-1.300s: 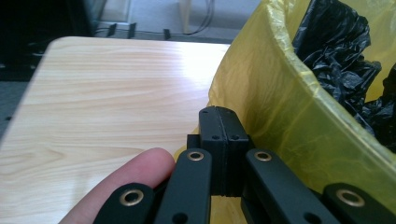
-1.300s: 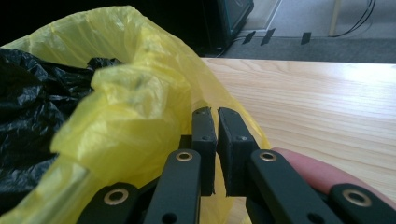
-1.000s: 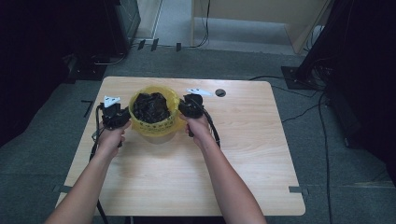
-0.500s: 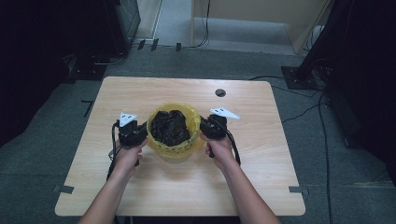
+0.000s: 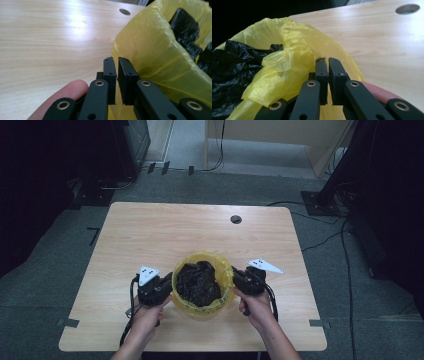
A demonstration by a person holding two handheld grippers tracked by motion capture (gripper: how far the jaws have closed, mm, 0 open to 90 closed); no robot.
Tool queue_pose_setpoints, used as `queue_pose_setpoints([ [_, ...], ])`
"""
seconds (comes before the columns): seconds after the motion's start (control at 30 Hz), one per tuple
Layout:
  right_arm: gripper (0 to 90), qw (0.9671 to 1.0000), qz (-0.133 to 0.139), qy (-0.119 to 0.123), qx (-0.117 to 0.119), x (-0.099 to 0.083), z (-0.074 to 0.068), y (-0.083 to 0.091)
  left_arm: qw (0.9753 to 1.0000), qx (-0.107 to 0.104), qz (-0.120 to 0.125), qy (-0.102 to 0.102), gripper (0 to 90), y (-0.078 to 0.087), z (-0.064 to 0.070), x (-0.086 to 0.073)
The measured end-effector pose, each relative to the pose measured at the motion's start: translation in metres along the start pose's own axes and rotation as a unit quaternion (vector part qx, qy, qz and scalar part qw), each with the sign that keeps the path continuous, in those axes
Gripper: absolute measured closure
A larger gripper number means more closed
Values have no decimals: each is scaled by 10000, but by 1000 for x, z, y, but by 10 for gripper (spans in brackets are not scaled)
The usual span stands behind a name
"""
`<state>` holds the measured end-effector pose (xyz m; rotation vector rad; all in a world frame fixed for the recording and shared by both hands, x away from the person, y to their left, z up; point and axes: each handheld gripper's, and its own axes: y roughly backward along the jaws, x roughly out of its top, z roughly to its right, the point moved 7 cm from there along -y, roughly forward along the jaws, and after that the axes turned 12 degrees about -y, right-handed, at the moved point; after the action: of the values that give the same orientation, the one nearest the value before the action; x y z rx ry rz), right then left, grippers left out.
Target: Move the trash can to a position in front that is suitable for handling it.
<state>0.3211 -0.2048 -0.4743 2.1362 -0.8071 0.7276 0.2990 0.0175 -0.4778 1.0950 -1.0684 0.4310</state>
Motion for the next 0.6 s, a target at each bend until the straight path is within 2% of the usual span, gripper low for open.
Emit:
queue_pose_setpoints([
  [0.07, 852, 9999, 54, -139, -4, -3, 3, 8, 10000, -25, 10, -92, 832, 4, 7, -3],
  [0.17, 788, 9996, 234, -38, -126, -5, 8, 21, 9996, -167, -2, -211, 694, 9, 7, -6],
  [0.2, 765, 9995, 269, 50, -187, -5, 9, 25, 9994, -242, 40, -257, 658, 11, 6, -7],
  [0.27, 698, 9972, 264, 553, -434, -5, 12, 33, 9986, -235, 77, -464, 582, 15, -1, -9],
  [0.3, 693, 9954, 320, 717, -546, -3, 13, 38, 9981, -201, 79, -573, 544, 15, -5, -10],
  [0.33, 692, 9954, 360, 686, -565, -1, 15, 44, 9976, -165, 26, -667, 506, 15, -11, -12],
  [0.37, 684, 9960, 426, 574, -545, 1, 17, 49, 9976, -137, -53, -676, 476, 14, -17, -14],
  [0.43, 645, 9962, 544, 410, -551, 5, 19, 59, 9984, -149, -197, -505, 438, 11, -30, -17],
  [0.47, 627, 9959, 595, 390, -559, 6, 19, 63, 9984, -119, -267, -491, 421, 9, -36, -19],
  [0.53, 588, 9957, 662, 369, -537, 8, 15, 70, 9975, -48, -392, -591, 388, 6, -43, -24],
  [0.6, 547, 9954, 707, 374, -524, 10, 11, 74, 9953, 49, -563, -787, 371, 0, -47, -32],
])
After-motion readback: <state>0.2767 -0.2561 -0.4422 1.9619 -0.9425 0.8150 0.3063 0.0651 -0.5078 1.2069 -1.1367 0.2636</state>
